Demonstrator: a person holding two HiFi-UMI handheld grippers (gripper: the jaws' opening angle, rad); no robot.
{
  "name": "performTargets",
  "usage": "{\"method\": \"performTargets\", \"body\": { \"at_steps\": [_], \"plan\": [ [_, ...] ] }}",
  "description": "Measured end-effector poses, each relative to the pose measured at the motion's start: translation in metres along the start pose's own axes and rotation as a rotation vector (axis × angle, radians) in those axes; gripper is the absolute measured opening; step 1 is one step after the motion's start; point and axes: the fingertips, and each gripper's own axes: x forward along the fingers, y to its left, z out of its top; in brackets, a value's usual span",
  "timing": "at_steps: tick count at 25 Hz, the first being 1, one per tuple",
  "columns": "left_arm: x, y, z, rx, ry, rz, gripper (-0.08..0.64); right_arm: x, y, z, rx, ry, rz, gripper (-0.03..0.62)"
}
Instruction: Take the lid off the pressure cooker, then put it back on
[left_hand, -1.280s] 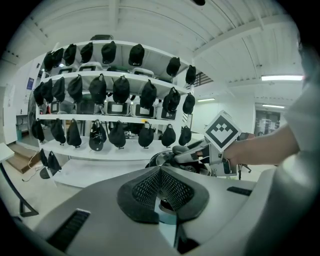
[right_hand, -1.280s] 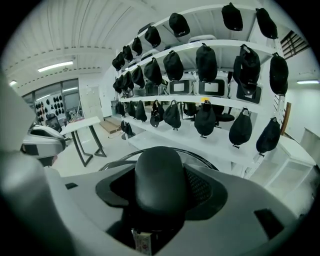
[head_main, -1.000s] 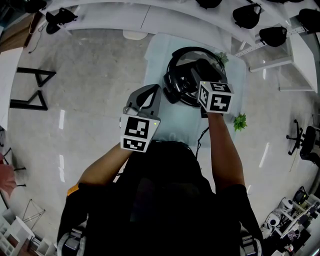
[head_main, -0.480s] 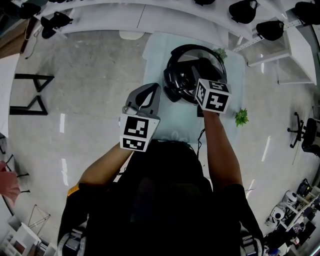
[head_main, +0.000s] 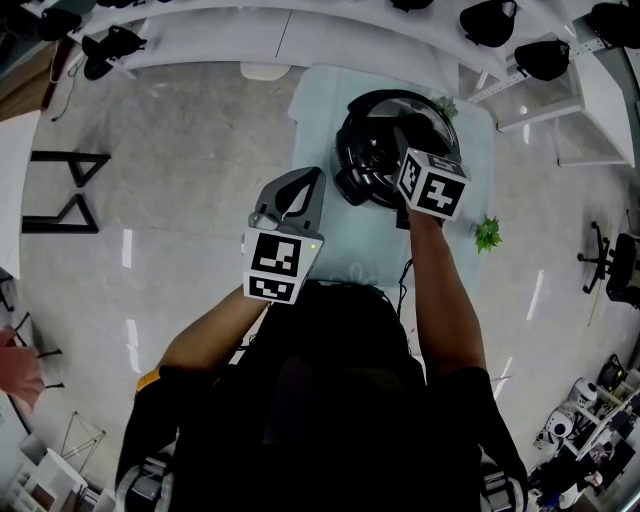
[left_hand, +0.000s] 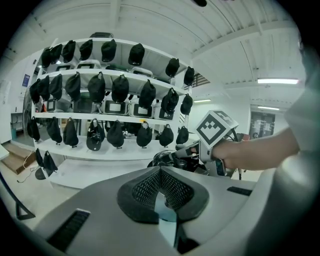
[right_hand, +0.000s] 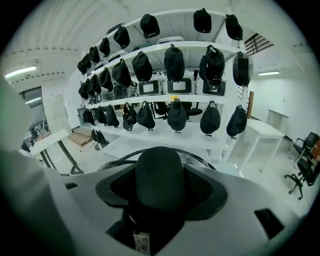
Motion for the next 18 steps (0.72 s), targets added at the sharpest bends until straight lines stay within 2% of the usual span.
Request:
{"method": "performTargets", "body": {
  "at_steps": [8, 18],
  "plan": [
    [0.006, -0.004, -0.001, 0.002, 0.001, -0.028, 0.008, 0.0, 0.0, 0.0, -0.004, -0.03, -0.002, 0.291],
    [0.005, -0.009, 0.001, 0.008, -0.003, -0.054, 0.008, 0.001, -0.003, 0.001, 0.039, -0.023, -0.098, 0.291]
  ]
}}
